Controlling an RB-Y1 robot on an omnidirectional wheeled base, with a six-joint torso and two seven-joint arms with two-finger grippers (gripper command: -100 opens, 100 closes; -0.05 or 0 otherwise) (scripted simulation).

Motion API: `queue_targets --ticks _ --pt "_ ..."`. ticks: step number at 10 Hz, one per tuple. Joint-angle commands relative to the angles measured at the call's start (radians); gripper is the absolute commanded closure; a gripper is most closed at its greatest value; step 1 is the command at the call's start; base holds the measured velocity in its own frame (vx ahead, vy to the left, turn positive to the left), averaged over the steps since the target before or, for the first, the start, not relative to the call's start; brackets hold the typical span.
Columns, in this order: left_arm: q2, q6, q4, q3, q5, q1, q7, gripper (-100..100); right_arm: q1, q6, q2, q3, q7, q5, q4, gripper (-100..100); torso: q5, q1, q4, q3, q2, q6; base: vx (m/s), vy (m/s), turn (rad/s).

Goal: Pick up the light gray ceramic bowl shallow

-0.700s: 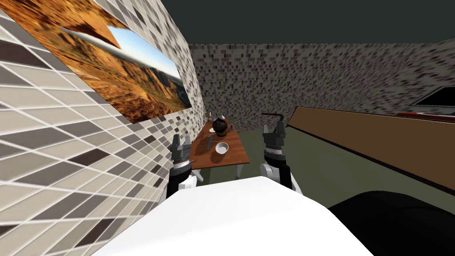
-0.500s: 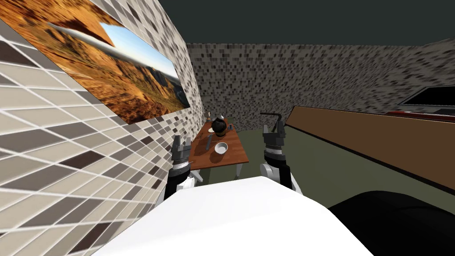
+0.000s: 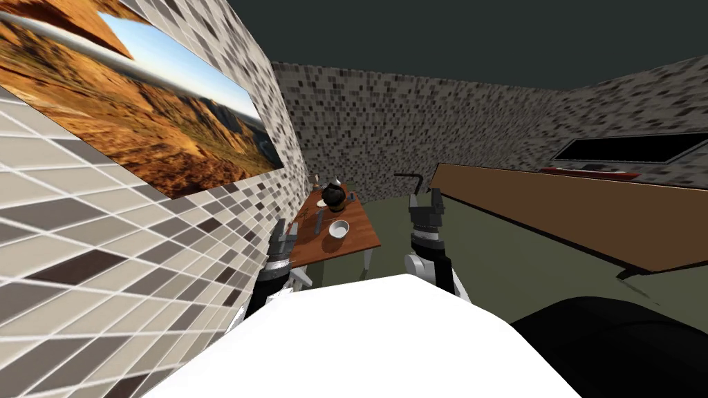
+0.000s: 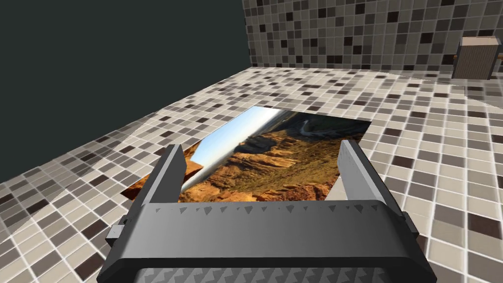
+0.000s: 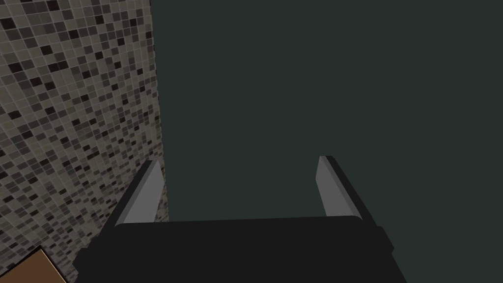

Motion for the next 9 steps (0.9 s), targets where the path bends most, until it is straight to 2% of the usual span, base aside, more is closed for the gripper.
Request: queue_targets --ticks 1,2,4,9 --pt "0.042 0.009 0.048 0.018 0.024 0.028 0.033 -100 0.000 0.000 0.000 0.000 0.000 0.000 0.000 0 0.000 0.000 0.000 0.000 0.000 0.000 -0.080 0.028 -0.246" --pt "0.042 0.009 0.048 0.018 0.024 0.028 0.033 -100 0.000 0.000 0.000 0.000 0.000 0.000 0.000 0 0.000 0.000 0.000 0.000 0.000 0.000 -0.052 0.014 -0.097" --pt "0.090 0.035 0.100 0.042 0.054 0.065 0.076 -100 0.000 0.000 0.000 0.000 0.000 0.000 0.000 0 0.000 -0.001 0.000 -0.001 -0.001 0.000 -0.061 0.012 -0.251" --pt "0.201 0.124 0.238 0.109 0.128 0.174 0.200 -100 0.000 0.000 0.000 0.000 0.000 0.000 0.000 0 0.000 0.000 0.000 0.000 0.000 0.000 -0.078 0.010 -0.398"
